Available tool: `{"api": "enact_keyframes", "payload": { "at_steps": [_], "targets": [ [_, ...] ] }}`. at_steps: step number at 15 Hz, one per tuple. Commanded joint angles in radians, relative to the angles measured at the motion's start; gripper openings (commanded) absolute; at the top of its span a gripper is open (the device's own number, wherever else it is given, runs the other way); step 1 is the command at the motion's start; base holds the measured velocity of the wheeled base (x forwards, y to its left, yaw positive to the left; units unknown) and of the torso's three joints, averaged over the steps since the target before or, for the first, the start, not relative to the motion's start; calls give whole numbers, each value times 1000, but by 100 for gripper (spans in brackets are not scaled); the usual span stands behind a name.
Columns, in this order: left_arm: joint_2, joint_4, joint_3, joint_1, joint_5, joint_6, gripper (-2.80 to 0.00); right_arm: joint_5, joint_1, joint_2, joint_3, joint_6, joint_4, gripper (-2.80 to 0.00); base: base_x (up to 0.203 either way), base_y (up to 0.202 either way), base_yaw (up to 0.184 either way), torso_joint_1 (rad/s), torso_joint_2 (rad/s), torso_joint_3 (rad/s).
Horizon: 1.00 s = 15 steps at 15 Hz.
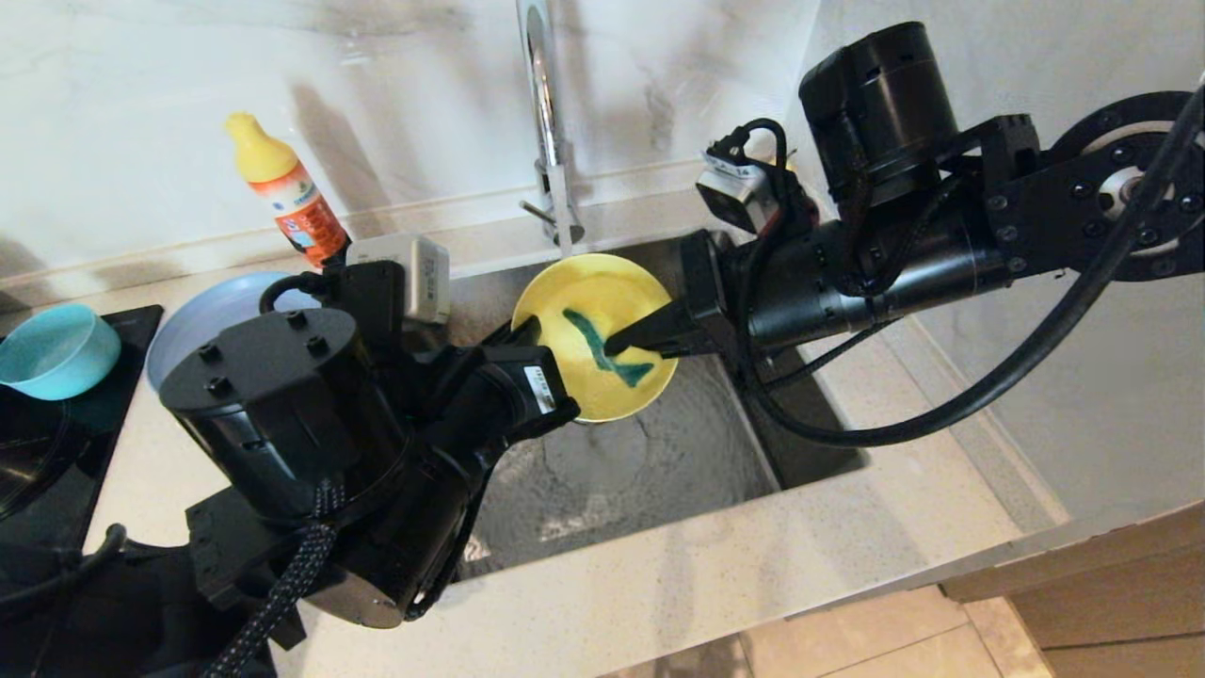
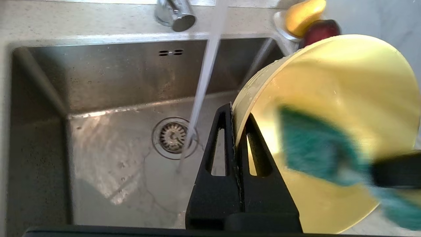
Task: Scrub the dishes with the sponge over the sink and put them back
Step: Wipe the bowl, then rinse the bowl
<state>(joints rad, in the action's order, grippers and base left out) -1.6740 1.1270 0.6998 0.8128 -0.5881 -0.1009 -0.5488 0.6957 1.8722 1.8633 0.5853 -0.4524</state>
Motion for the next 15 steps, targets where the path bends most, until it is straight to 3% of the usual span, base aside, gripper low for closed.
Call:
{"api": "enact_keyframes", "payload": {
  "at_steps": [1, 11, 13, 15],
  "targets": [
    [-4, 6, 0, -29, -3, 1, -280, -3, -19, -44, -10, -1, -20, -280, 0, 0, 0, 0, 0, 0],
    [-66, -20, 24, -159, 0, -7, -280, -4, -26, -194, -54, -2, -56, -280, 0, 0, 0, 0, 0, 0],
    [-94, -80, 43, -201, -1, -38, -280, -7, -48, -235, -76, -4, -56, -280, 0, 0, 0, 0, 0, 0],
    [-130, -214, 101, -247, 2, -127, -280, -8, -73, -259, -115, -5, -50, -280, 0, 0, 0, 0, 0, 0]
  ]
}}
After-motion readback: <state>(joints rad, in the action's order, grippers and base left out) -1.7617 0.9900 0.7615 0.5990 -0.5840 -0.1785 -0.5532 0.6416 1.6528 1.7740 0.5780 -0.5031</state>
